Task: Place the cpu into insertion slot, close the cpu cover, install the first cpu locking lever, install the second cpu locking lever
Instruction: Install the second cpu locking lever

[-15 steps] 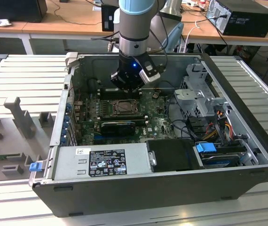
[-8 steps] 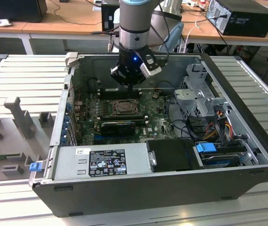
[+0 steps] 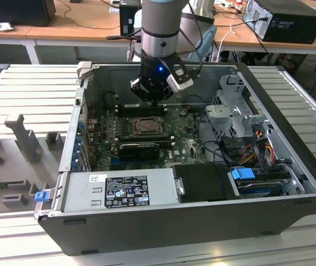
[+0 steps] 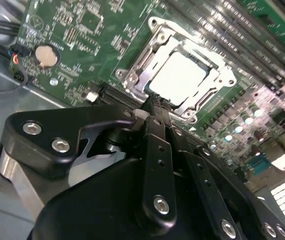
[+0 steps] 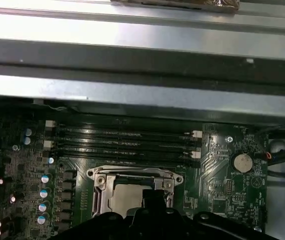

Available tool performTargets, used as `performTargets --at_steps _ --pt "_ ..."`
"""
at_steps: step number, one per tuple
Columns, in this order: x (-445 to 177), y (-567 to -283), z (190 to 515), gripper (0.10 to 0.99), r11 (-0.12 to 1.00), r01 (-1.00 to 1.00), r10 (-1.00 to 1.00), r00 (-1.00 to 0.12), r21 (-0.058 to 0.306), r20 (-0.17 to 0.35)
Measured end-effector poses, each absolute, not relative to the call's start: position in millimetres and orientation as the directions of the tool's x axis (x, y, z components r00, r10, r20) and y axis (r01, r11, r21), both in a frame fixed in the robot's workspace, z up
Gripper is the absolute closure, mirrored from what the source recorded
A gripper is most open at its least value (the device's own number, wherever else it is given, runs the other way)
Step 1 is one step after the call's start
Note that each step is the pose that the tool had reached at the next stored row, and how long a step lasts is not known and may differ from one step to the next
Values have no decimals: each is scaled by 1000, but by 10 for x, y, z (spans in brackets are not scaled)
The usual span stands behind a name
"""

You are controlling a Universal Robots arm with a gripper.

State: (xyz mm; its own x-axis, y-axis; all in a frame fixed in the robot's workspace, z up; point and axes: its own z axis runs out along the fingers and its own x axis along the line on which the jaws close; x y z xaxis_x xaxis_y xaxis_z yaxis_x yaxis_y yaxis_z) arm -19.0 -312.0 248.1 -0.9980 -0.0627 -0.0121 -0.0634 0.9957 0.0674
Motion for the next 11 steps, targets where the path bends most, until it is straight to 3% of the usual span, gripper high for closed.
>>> performTargets --at_steps 7,11 --pt "-190 -3417 2442 980 995 -62 -63 -998 73 3" --pt "-190 -3568 2428 980 993 -63 -63 -998 105 1"
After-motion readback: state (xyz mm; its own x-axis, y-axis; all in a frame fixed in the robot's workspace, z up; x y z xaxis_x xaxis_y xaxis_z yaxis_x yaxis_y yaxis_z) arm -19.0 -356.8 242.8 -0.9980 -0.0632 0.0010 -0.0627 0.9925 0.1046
